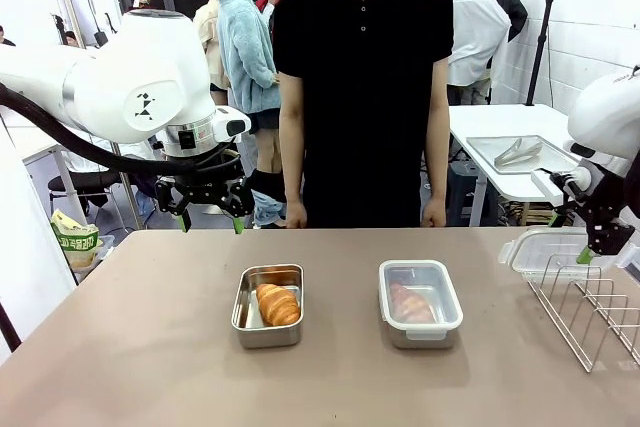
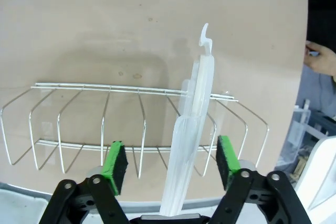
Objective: Place the bread in airtight containers.
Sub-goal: Pick up one Airtight Container lid and hand it to the human, then release when the human grabs the Airtight Container lid.
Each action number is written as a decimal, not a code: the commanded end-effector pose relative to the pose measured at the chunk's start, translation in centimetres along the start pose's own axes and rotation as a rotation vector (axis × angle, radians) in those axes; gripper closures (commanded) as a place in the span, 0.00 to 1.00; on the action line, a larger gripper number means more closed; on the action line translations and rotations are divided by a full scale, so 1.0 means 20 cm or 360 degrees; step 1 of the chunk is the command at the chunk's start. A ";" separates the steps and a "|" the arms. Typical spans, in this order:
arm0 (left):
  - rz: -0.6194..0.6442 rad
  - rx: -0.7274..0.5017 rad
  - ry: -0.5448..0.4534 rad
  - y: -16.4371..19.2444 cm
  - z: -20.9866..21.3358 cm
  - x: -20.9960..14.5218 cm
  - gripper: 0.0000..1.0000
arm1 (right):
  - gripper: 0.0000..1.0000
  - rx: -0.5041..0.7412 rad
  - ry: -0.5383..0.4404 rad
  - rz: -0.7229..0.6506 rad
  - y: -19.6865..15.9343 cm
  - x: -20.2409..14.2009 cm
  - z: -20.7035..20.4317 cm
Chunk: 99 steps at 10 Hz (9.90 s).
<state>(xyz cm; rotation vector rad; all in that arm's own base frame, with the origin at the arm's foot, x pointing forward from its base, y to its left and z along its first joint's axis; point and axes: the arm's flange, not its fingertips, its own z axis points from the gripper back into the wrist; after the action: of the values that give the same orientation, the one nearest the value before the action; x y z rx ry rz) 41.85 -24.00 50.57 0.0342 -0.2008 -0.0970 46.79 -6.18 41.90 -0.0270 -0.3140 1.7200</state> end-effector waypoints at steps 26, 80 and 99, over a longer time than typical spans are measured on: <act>-0.0004 0.0008 0.0002 0.01 0.01 0.00 0.00 | 1.00 -0.0260 -0.0127 0.0091 0.14 0.14 0.58; -0.0004 0.0008 0.0002 0.01 0.01 0.00 0.00 | 1.00 -0.0764 -0.0123 0.1046 -0.52 1.00 0.93; -0.0004 0.0008 0.0002 0.01 0.01 0.00 0.00 | 0.00 -0.0760 -0.0117 0.1044 -0.52 1.00 0.94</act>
<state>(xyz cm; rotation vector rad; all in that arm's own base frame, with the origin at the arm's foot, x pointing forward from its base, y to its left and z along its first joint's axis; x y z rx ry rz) 41.86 -24.00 50.57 0.0346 -0.2009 -0.0967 49.48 11.19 65.38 -0.4427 -0.8273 2.2609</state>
